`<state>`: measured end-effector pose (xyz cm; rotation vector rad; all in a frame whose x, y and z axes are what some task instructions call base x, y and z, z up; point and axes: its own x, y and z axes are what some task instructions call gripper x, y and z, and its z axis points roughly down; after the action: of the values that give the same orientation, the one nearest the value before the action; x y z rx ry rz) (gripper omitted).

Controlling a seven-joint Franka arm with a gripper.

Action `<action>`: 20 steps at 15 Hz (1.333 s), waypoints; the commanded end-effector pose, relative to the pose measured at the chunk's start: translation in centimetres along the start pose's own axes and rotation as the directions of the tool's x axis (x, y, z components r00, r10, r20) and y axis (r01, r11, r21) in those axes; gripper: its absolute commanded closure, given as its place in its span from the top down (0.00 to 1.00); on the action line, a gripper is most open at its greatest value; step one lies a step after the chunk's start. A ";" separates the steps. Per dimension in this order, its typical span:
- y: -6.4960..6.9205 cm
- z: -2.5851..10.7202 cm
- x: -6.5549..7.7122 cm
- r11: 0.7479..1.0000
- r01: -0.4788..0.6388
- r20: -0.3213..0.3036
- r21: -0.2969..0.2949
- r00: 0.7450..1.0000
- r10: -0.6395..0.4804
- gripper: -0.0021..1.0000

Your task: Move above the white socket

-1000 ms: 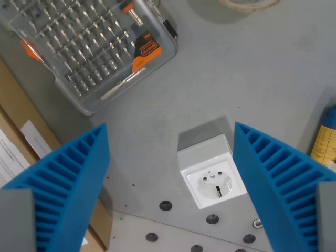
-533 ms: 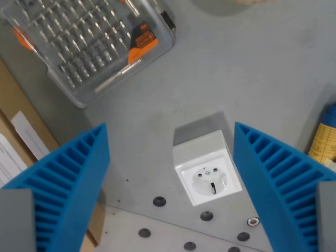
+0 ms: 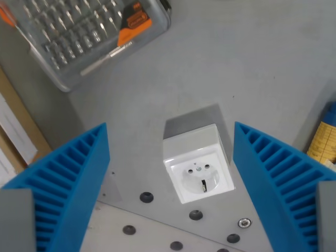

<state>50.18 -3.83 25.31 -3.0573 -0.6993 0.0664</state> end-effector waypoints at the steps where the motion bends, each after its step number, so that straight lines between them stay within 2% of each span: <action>1: 0.1 0.7 -2.0 0.991 0.129 -0.144 -0.044 0.981 -0.134 1.00; 10: 0.8 2.9 -5.1 0.973 0.223 -0.173 -0.066 0.957 -0.232 1.00; 20: 1.8 5.5 -8.2 0.952 0.297 -0.167 -0.069 0.938 -0.305 1.00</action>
<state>44.85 -8.69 19.90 -2.9613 -0.9854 0.0524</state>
